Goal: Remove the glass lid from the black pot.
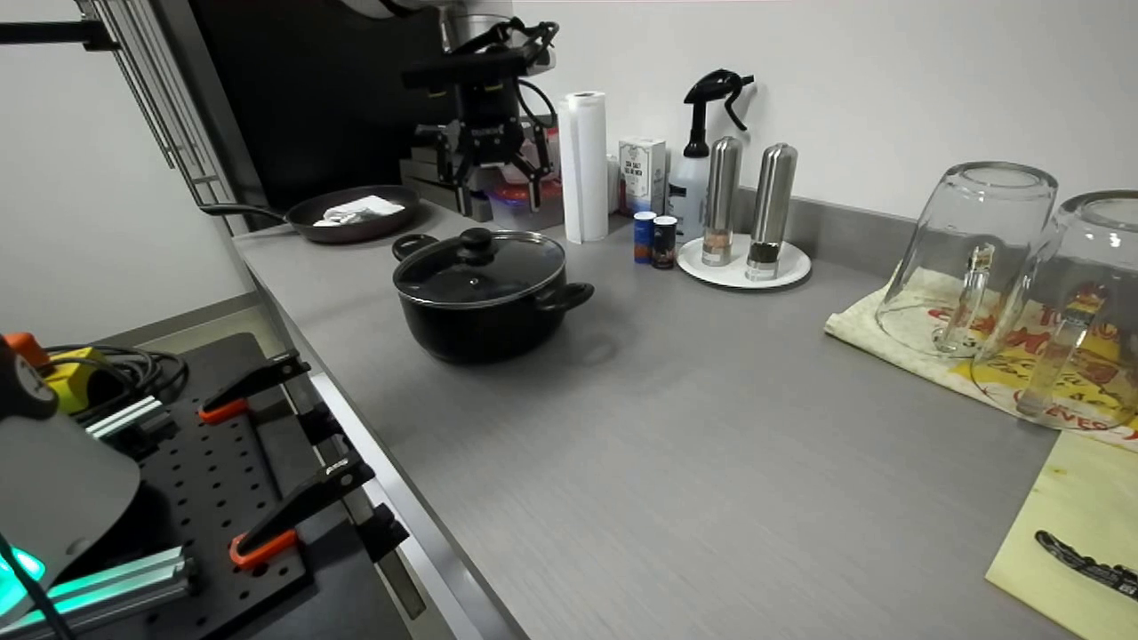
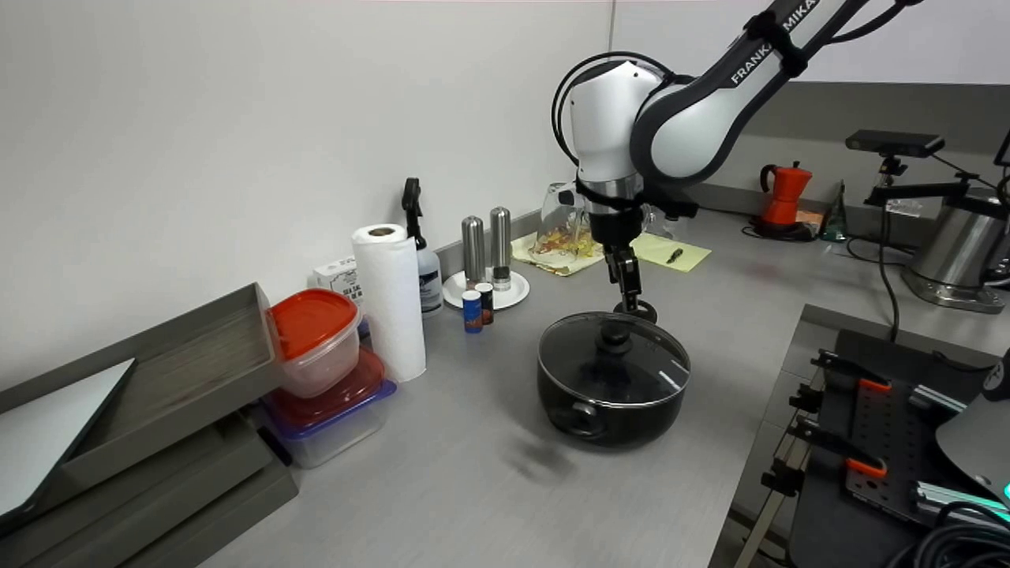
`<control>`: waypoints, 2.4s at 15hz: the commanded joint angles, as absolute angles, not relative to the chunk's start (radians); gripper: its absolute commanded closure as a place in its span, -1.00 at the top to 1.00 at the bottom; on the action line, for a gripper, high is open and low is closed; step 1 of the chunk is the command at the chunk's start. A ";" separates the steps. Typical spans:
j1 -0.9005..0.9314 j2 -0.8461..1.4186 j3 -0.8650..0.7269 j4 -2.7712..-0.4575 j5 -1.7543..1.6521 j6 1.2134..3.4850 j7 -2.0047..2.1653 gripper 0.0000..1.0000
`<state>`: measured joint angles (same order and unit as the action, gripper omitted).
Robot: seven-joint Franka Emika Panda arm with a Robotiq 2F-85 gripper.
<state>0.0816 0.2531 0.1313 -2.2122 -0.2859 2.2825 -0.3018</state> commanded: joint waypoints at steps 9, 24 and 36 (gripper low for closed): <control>0.113 0.336 0.182 -2.205 -0.247 2.297 -0.372 1.00; 0.117 0.354 0.191 -2.183 -0.257 2.305 -0.397 -0.50; 0.164 0.189 0.216 -2.205 -0.304 2.290 -0.413 -0.50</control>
<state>0.1376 0.2473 0.2052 -2.1970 -0.2835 2.2950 -0.3965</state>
